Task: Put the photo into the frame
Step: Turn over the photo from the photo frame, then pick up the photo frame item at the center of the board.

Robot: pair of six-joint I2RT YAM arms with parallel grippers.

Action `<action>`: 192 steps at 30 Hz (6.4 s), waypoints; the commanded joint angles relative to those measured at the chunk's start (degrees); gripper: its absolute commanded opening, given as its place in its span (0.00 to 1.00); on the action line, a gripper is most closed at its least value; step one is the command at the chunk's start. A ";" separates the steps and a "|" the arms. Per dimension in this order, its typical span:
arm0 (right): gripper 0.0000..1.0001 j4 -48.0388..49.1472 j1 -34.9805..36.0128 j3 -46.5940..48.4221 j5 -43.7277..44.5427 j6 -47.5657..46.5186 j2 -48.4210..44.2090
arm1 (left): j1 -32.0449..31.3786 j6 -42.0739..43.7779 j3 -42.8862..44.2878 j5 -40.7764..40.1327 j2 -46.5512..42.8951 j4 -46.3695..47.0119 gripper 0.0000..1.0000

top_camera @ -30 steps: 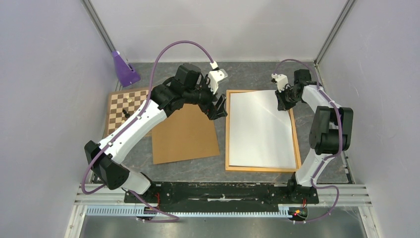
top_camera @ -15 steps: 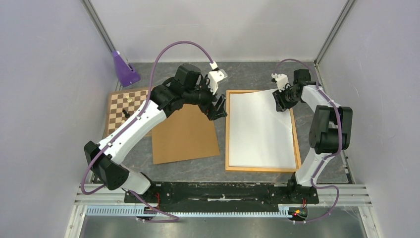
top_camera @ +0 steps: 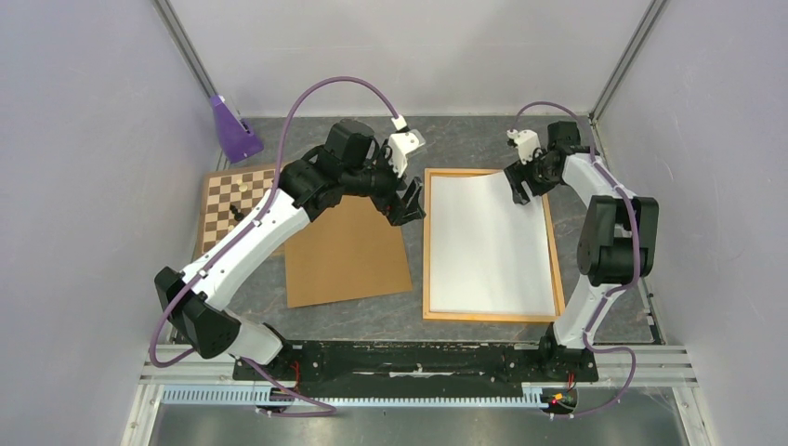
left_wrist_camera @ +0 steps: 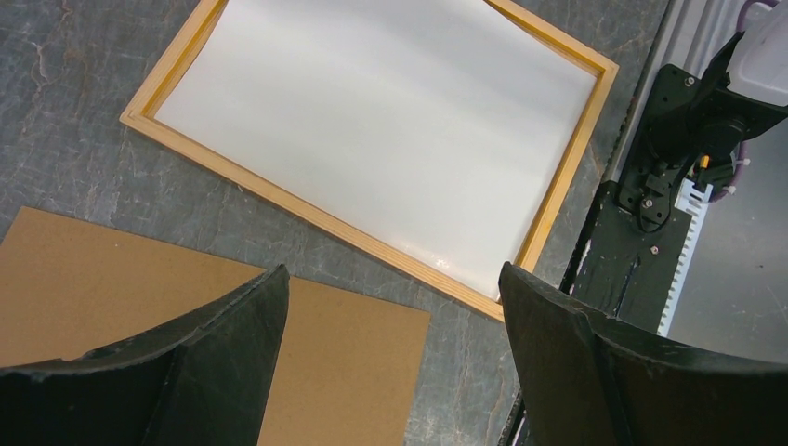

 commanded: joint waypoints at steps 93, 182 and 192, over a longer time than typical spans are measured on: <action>0.98 47.53 58.05 -26.99 17.61 10.18 -8.89 | 56.76 6.72 -28.80 3.54 2.08 -18.55 0.99; 0.98 28.48 49.08 -7.94 19.13 24.10 -17.69 | 42.89 -4.52 -0.29 13.78 0.97 -21.20 0.02; 0.98 23.90 42.37 -1.93 16.19 31.73 -22.02 | 28.89 -8.85 8.98 -3.80 2.16 -24.14 0.02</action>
